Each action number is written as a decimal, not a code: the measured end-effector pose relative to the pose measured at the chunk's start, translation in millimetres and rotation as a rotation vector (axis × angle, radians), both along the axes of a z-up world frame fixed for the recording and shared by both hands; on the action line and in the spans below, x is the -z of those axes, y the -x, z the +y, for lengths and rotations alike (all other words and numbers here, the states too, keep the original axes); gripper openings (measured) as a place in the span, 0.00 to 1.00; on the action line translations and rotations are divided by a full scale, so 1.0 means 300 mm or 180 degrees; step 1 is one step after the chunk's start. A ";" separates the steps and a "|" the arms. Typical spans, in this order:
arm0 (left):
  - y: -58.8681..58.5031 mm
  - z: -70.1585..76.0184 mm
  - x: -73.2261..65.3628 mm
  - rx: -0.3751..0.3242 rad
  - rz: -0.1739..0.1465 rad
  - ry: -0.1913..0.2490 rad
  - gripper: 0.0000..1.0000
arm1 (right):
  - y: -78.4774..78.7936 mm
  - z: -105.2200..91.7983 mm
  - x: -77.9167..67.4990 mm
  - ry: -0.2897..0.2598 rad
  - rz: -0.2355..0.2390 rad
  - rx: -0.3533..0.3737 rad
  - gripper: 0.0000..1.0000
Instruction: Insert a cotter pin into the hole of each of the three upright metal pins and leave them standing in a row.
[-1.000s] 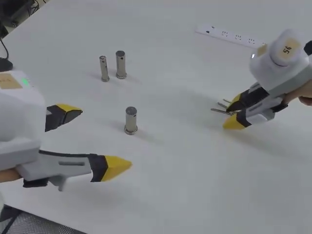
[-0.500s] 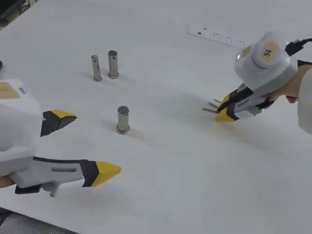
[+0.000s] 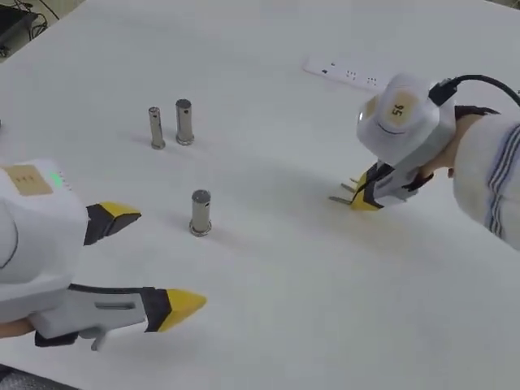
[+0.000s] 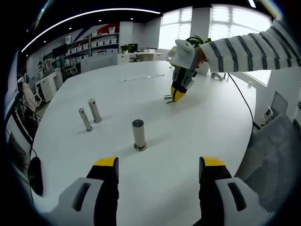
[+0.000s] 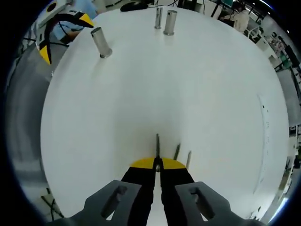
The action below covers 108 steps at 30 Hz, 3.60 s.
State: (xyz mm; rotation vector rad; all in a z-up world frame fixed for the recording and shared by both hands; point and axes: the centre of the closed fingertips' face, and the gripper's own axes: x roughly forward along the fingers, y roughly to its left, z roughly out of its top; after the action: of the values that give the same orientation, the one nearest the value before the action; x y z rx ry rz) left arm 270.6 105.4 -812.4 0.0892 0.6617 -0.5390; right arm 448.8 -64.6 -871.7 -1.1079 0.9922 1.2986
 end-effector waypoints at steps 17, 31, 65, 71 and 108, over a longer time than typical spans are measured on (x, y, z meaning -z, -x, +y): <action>0.003 0.000 -0.017 -0.0022 -0.0059 0.0100 0.67 | 0.019 -0.016 -0.008 -0.0109 -0.0360 -0.0104 0.02; -0.007 0.014 -0.030 -0.0107 -0.0005 0.0109 0.70 | 0.034 -0.035 -0.057 -0.0347 -0.0599 -0.0064 0.02; -0.049 -0.032 -0.133 0.0166 -0.0107 0.0437 0.67 | 0.334 -0.017 -0.347 -0.1187 -0.1418 0.0574 0.02; -0.058 -0.052 -0.149 0.0258 -0.0168 0.0471 0.68 | 0.377 -0.002 -0.366 -0.1201 -0.1586 0.0559 0.02; -0.035 -0.334 -0.256 0.0937 0.0227 0.1280 0.31 | 0.551 0.120 -0.400 -0.1314 -0.2151 0.0391 0.02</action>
State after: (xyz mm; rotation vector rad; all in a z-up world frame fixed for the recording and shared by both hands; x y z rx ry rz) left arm 281.0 5.3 -735.7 -0.2146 0.6014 -0.9530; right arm 283.5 -28.7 -751.8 -1.0314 0.2659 0.8726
